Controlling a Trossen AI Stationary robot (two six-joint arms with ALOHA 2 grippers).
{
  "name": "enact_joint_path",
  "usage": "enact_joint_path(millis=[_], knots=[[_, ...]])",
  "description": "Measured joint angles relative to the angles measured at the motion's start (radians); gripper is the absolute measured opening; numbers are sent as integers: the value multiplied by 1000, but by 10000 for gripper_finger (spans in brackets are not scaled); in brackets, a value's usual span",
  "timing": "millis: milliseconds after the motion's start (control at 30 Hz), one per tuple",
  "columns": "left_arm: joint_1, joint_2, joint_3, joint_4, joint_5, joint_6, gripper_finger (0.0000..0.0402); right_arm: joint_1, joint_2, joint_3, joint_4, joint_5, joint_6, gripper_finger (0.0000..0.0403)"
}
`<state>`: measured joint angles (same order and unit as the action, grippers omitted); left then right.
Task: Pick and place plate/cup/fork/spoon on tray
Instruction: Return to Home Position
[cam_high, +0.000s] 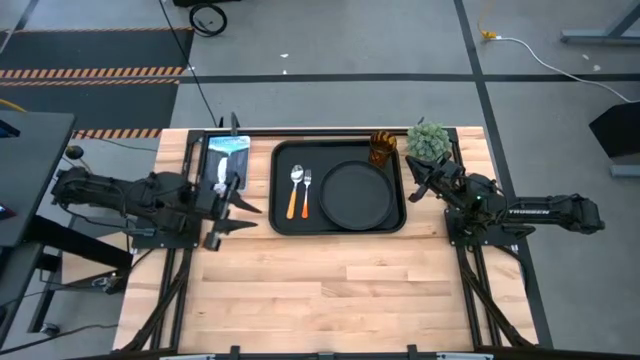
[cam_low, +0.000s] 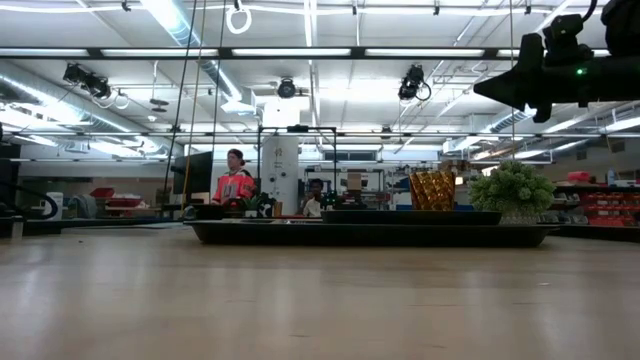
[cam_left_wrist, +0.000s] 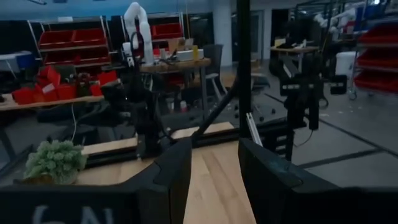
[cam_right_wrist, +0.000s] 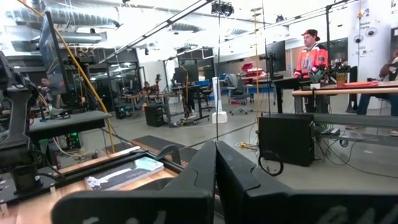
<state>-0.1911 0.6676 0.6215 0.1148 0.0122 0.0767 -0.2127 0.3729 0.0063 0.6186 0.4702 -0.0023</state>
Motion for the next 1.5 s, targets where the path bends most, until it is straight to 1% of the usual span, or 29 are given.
enact_joint_path(millis=[167, 367, 533, 667, 767, 1000, 1067, 1167, 1300, 1500], knots=[[-17, -115, -102, -5, -1, 14, 142, 0, 0, 0, -3, 0, 0, 16], [-19, -252, -280, 20, -3, 4, 142, 0, 0, 0, -2, 0, 0, 16], [-19, -345, -441, 144, -3, -102, 142, 0, 0, 0, -2, 0, 0, 16], [-26, -411, -526, 208, -3, -202, 142, 0, 0, 0, -3, 0, 0, 16], [-33, -464, -559, 205, -2, -228, 142, 0, 0, 0, -3, 0, 0, 16], [-38, -550, -610, 206, -3, -223, 142, 0, 0, 0, -3, 0, 0, 16], [-38, -572, -613, 162, -3, -224, 142, 0, 0, 0, -3, 0, 0, 16], [-38, -591, -613, 90, -3, -224, 142, 0, 0, 0, -3, 0, 0, 16], [-38, -605, -613, 33, -3, -224, 142, 0, 0, 0, -3, 0, 0, 16], [-37, -603, -613, 30, -3, -223, 142, 0, 0, 0, -3, 0, 0, 16]])
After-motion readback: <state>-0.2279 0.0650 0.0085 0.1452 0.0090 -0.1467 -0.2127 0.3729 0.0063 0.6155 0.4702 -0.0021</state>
